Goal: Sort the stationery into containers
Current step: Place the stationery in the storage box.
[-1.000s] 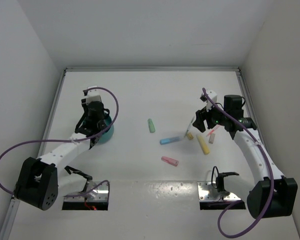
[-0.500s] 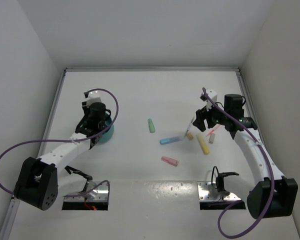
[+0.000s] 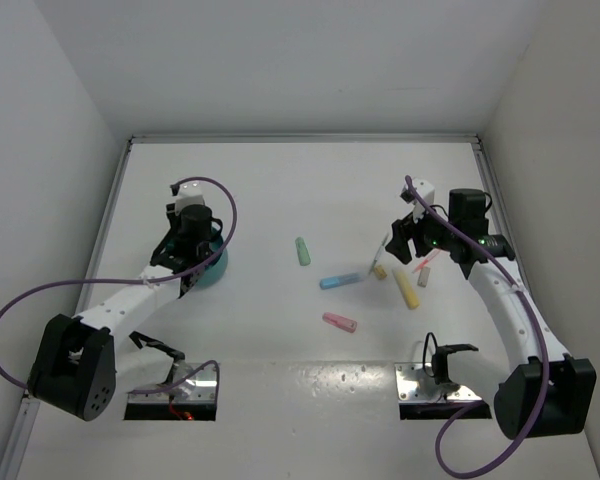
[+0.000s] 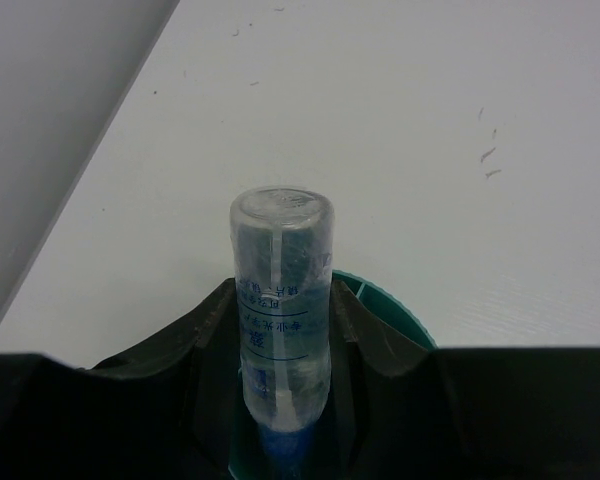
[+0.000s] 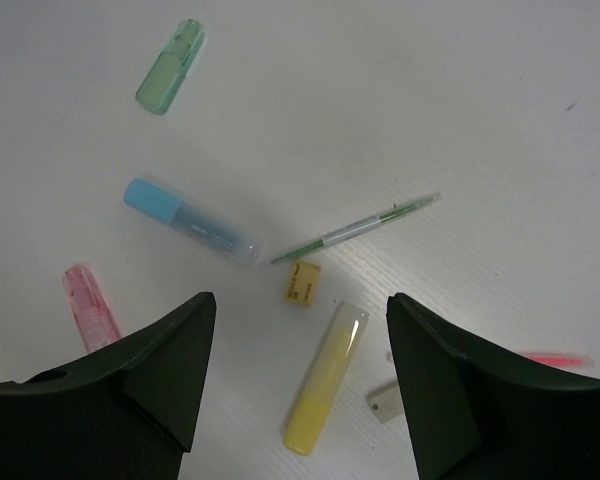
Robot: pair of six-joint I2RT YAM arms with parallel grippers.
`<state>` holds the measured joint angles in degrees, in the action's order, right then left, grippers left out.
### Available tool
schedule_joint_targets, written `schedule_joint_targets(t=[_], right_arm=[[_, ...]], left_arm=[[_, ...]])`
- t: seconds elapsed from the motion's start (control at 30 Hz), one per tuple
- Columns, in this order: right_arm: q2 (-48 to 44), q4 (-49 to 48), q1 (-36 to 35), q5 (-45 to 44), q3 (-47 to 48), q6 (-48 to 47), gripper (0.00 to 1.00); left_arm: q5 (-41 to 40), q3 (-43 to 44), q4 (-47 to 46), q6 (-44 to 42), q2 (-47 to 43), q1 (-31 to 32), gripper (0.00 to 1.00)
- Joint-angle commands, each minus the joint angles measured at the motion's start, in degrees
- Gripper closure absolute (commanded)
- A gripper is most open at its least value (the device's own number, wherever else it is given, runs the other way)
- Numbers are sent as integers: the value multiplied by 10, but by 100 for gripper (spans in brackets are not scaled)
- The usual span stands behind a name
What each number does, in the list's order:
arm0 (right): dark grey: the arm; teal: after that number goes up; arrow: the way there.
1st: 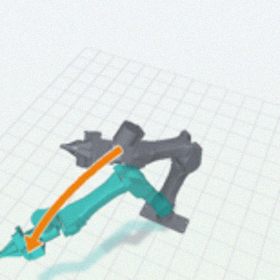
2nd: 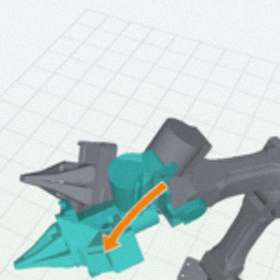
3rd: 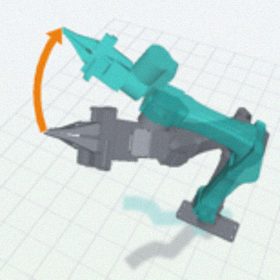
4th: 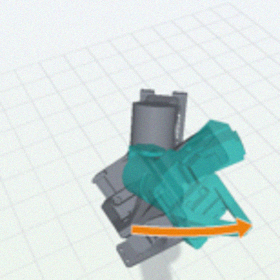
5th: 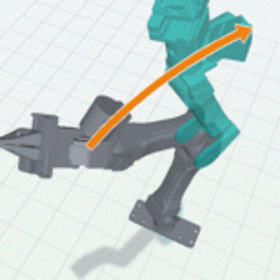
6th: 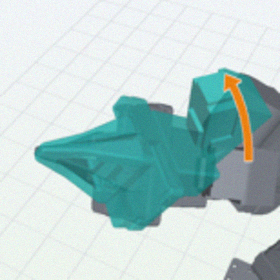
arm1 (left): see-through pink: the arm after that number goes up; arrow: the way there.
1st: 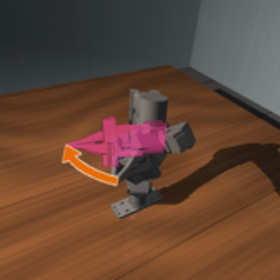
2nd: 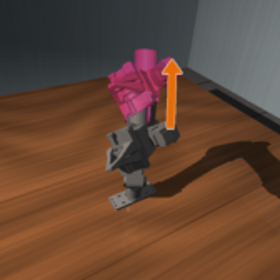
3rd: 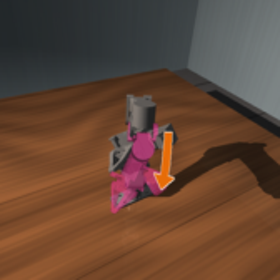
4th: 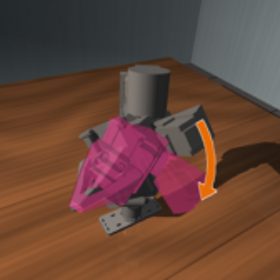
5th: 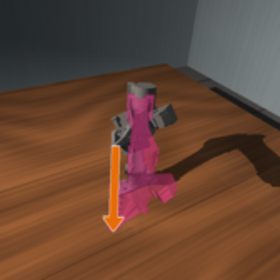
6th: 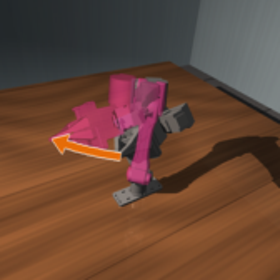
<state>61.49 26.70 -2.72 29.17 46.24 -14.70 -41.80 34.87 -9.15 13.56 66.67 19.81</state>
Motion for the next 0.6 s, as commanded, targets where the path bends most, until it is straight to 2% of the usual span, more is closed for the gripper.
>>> schedule_joint_targets(t=[0.0,0.33,0.57], right_arm=[[-10,-6,2,13,25,-7,30],[-10,-6,2,13,25,-7,30],[-10,-6,2,13,25,-7,30]], left_arm=[[6,22,-3,-2,-2,4,79],[12,22,3,-2,-2,4,71],[12,27,8,-2,-2,4,58]])
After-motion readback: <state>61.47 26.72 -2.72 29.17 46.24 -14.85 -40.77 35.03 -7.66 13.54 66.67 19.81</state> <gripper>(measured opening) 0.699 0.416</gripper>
